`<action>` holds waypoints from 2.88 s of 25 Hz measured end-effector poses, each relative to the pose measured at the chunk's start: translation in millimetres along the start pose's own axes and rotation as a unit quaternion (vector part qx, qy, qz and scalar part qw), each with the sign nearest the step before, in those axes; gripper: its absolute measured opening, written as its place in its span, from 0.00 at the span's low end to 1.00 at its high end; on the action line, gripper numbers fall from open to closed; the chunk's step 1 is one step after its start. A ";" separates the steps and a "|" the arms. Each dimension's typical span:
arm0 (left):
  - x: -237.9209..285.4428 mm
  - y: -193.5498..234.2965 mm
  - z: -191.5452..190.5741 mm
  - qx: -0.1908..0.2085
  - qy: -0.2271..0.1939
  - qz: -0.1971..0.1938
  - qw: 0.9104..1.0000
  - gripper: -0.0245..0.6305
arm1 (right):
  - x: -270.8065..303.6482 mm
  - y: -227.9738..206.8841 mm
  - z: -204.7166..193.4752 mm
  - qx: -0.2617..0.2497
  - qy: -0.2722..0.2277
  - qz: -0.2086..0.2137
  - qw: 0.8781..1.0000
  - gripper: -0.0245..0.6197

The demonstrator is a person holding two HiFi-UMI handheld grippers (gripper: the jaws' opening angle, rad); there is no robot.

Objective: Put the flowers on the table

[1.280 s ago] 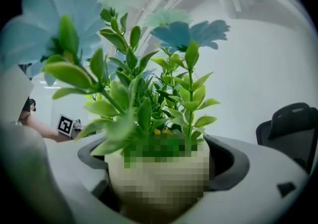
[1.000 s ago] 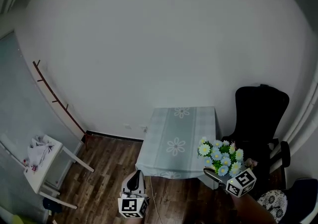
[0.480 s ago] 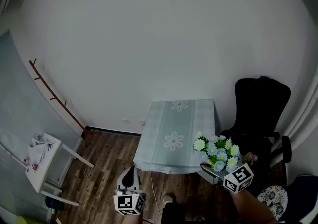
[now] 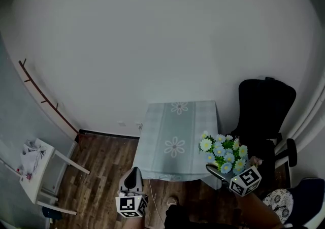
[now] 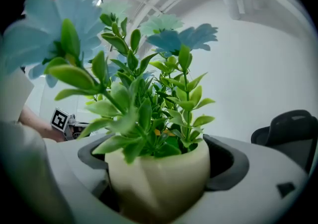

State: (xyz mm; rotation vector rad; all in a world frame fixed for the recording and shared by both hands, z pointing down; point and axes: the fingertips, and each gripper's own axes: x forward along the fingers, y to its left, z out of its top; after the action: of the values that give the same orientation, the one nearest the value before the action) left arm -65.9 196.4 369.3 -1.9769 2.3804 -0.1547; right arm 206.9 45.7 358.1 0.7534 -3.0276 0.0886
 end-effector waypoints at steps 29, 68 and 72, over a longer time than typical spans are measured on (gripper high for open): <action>192.7 95.6 22.3 -0.022 -0.056 -0.127 0.990 0.04 | 170.1 -18.2 28.7 0.003 0.013 -0.075 0.997 0.89; 309.5 131.2 -41.0 0.006 0.017 -0.181 0.983 0.04 | 307.4 -74.2 -22.8 0.039 -0.008 -0.087 0.995 0.88; 330.2 122.6 -52.7 0.004 0.030 -0.185 0.982 0.04 | 318.6 -90.9 -32.3 0.044 -0.007 -0.085 0.995 0.88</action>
State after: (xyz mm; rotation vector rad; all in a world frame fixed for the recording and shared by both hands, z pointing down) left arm -252.0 -103.2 418.9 -2.4226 2.0113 -0.2368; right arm -31.7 -181.6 405.6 1.0181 -2.9747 0.2150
